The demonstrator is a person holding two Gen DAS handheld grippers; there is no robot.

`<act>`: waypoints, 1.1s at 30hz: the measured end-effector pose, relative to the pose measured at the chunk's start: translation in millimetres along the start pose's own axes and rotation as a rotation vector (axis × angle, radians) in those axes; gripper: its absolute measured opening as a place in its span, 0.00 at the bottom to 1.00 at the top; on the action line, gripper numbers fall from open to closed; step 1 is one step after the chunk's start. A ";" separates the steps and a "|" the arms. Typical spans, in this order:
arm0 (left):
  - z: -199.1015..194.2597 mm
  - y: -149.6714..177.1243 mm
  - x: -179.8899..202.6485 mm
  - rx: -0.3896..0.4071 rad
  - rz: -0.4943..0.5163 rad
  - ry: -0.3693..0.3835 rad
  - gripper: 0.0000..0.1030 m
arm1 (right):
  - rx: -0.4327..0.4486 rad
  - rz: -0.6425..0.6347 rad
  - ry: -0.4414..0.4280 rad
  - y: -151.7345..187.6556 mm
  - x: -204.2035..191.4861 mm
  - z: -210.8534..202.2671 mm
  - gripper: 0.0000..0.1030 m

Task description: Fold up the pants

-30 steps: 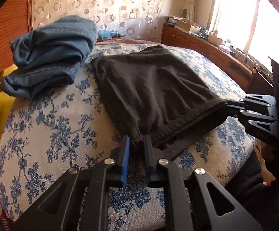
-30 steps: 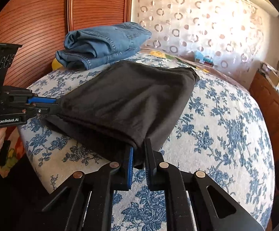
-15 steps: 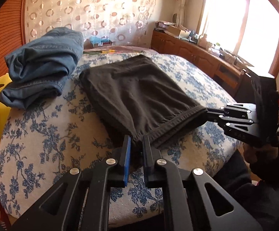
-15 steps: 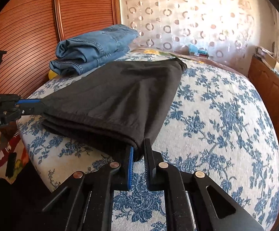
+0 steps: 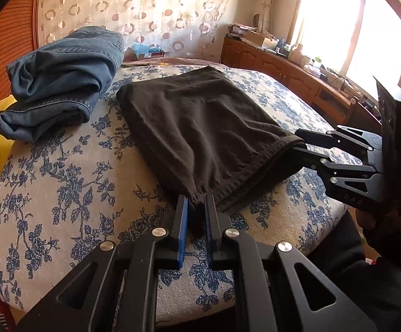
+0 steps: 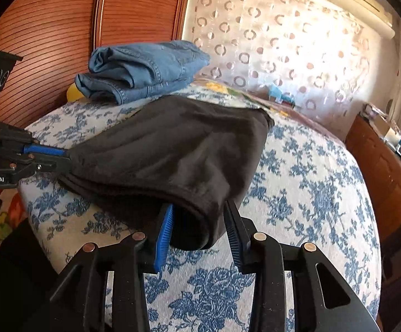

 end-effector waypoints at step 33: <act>-18.7 -20.4 -7.0 0.069 0.024 -0.073 0.76 | 0.016 0.151 -0.142 1.5 19.8 -50.2 0.24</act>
Point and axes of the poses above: each gripper's, at about its wrist camera, not at the fingertips, and z roughly the way its jaws point, x to its right, y to its underside, the point moved 10 cm from there along z, roughly the way its jaws point, and after that the axes turned 3 degrees about x, right-handed, at the moved point
